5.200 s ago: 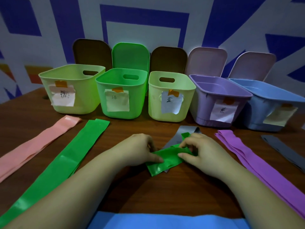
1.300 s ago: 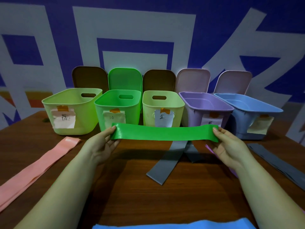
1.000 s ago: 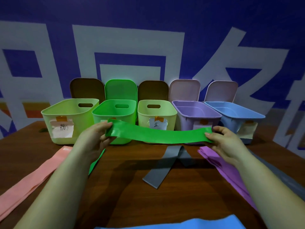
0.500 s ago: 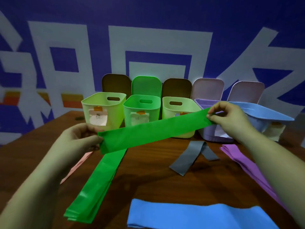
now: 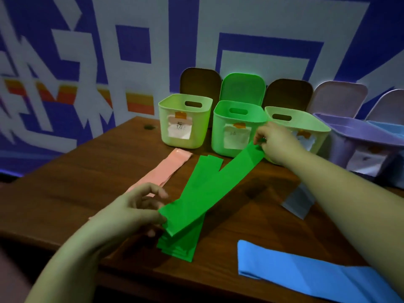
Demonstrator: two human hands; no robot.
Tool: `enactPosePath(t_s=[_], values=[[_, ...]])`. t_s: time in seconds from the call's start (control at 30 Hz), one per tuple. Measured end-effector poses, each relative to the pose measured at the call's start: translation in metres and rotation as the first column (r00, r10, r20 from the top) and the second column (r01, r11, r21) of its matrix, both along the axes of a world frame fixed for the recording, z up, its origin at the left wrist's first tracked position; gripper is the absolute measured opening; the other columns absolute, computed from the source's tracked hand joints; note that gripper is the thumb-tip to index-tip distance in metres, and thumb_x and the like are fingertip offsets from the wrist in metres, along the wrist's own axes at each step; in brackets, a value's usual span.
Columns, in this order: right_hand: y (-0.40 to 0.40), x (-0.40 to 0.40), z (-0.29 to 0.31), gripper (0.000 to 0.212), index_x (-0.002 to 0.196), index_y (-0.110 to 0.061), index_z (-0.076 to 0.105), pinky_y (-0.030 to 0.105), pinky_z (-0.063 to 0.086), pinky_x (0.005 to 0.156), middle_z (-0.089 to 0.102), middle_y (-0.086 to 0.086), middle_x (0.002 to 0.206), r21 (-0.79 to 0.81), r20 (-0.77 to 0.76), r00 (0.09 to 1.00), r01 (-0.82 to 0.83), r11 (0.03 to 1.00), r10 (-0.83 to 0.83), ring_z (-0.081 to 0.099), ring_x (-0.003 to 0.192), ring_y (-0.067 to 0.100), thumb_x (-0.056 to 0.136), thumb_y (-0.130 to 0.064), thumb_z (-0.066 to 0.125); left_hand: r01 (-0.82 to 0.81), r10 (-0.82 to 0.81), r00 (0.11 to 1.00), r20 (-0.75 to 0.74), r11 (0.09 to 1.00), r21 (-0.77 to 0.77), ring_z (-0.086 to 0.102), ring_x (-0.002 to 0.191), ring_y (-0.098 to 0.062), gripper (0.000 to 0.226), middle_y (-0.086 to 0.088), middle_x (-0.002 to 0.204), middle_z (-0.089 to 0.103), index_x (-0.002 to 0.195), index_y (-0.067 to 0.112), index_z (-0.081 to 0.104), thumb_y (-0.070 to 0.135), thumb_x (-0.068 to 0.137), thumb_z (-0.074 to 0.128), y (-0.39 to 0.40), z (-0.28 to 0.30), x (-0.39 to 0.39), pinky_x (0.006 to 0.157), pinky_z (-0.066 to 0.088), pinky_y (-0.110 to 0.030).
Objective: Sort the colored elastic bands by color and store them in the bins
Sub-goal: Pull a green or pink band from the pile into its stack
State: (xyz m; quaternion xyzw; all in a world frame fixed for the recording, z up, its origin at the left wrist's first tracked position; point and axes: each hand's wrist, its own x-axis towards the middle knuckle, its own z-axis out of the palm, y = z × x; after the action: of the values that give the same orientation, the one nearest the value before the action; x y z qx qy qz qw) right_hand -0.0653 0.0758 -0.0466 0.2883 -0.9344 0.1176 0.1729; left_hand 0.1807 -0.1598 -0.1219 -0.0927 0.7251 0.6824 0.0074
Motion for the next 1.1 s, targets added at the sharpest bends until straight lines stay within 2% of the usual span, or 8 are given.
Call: enactPosePath(t_s=[0.07, 0.17, 0.33, 0.57, 0.7, 0.77, 0.97, 1.1], values=[[-0.02, 0.002, -0.007, 0.023, 0.097, -0.014, 0.062, 0.033, 0.04, 0.077, 0.046, 0.004, 0.101, 0.065, -0.021, 0.999, -0.025, 0.998, 0.026, 0.049, 0.098, 0.027, 0.087, 0.002, 0.049, 0.001, 0.0, 1.0, 0.024, 1.0, -0.013, 0.061, 0.059, -0.018, 0.041, -0.011, 0.083, 0.062, 0.096, 0.009, 0.061, -0.004, 0.057, 0.067, 0.005, 0.003, 0.002, 0.043, 0.044, -0.021], [-0.049, 0.004, -0.011, 0.02, 0.099, -0.013, 0.061, 0.036, 0.044, 0.078, 0.048, 0.006, 0.104, 0.127, -0.029, 0.999, -0.029, 0.991, 0.033, 0.049, 0.096, 0.026, 0.089, -0.002, 0.047, 0.056, -0.051, 0.996, 0.072, 0.996, -0.063, 0.061, 0.06, -0.017, 0.034, -0.014, 0.093, 0.059, 0.099, 0.008, 0.059, -0.016, 0.076, 0.061, 0.008, 0.002, 0.004, 0.043, 0.044, -0.019], [-0.083, 0.004, -0.025, 0.025, 0.102, -0.012, 0.062, 0.04, 0.046, 0.087, 0.052, 0.011, 0.113, 0.187, 0.002, 0.999, -0.033, 0.982, 0.033, 0.051, 0.102, 0.03, 0.087, 0.002, 0.048, 0.089, -0.059, 0.983, 0.176, 0.981, -0.172, 0.066, 0.057, -0.012, 0.032, -0.007, 0.095, 0.056, 0.097, 0.017, 0.058, -0.011, 0.081, 0.058, 0.009, 0.002, -0.001, 0.046, 0.047, -0.018], [-0.115, 0.006, -0.048, 0.031, 0.102, -0.013, 0.062, 0.038, 0.046, 0.08, 0.052, 0.011, 0.111, 0.216, 0.063, 0.998, -0.04, 0.976, 0.027, 0.051, 0.103, 0.03, 0.087, 0.006, 0.042, 0.097, -0.021, 0.972, 0.235, 0.943, -0.318, 0.066, 0.059, -0.012, 0.03, -0.002, 0.097, 0.052, 0.096, 0.02, 0.053, -0.004, 0.081, 0.06, 0.015, 0.001, -0.001, 0.045, 0.049, -0.02], [-0.123, 0.0, -0.061, 0.026, 0.101, -0.014, 0.063, 0.039, 0.048, 0.082, 0.053, 0.011, 0.111, 0.249, 0.082, 0.997, -0.027, 0.968, 0.007, 0.052, 0.103, 0.03, 0.089, 0.001, 0.045, 0.128, -0.006, 0.974, 0.228, 0.841, -0.526, 0.062, 0.068, -0.009, 0.027, 0.009, 0.086, 0.053, 0.084, 0.033, 0.052, 0.013, 0.077, 0.069, 0.013, 0.001, 0.0, 0.063, 0.054, -0.027], [-0.123, -0.005, -0.068, 0.024, 0.103, -0.017, 0.063, 0.041, 0.049, 0.083, 0.053, 0.01, 0.112, 0.281, 0.096, 0.995, -0.02, 0.96, -0.007, 0.052, 0.103, 0.03, 0.09, -0.003, 0.049, 0.134, -0.004, 0.978, 0.21, 0.778, -0.613, 0.055, 0.076, -0.006, 0.026, 0.014, 0.084, 0.049, 0.08, 0.036, 0.051, 0.02, 0.076, 0.071, 0.011, 0.002, 0.001, 0.07, 0.05, -0.024], [-0.113, -0.008, -0.07, 0.028, 0.12, -0.021, 0.061, 0.039, 0.045, 0.094, 0.05, 0.01, 0.125, 0.225, 0.188, 0.982, -0.039, 0.973, -0.004, 0.05, 0.113, 0.029, 0.094, -0.016, 0.052, 0.165, -0.027, 0.971, 0.239, 0.798, -0.579, 0.057, 0.079, -0.005, 0.023, 0.013, 0.087, 0.053, 0.084, 0.035, 0.055, 0.021, 0.078, 0.072, 0.004, 0.003, 0.002, 0.067, 0.049, -0.02], [-0.092, 0.001, -0.056, 0.031, 0.123, -0.02, 0.057, 0.037, 0.043, 0.094, 0.049, 0.009, 0.127, 0.195, 0.213, 0.977, -0.074, 0.978, 0.032, 0.051, 0.113, 0.027, 0.093, -0.026, 0.055, 0.09, 0.018, 0.984, 0.178, 0.811, -0.579, 0.057, 0.083, -0.006, 0.017, 0.011, 0.089, 0.056, 0.086, 0.034, 0.056, 0.028, 0.08, 0.071, 0.008, 0.009, -0.004, 0.07, 0.05, -0.022]])
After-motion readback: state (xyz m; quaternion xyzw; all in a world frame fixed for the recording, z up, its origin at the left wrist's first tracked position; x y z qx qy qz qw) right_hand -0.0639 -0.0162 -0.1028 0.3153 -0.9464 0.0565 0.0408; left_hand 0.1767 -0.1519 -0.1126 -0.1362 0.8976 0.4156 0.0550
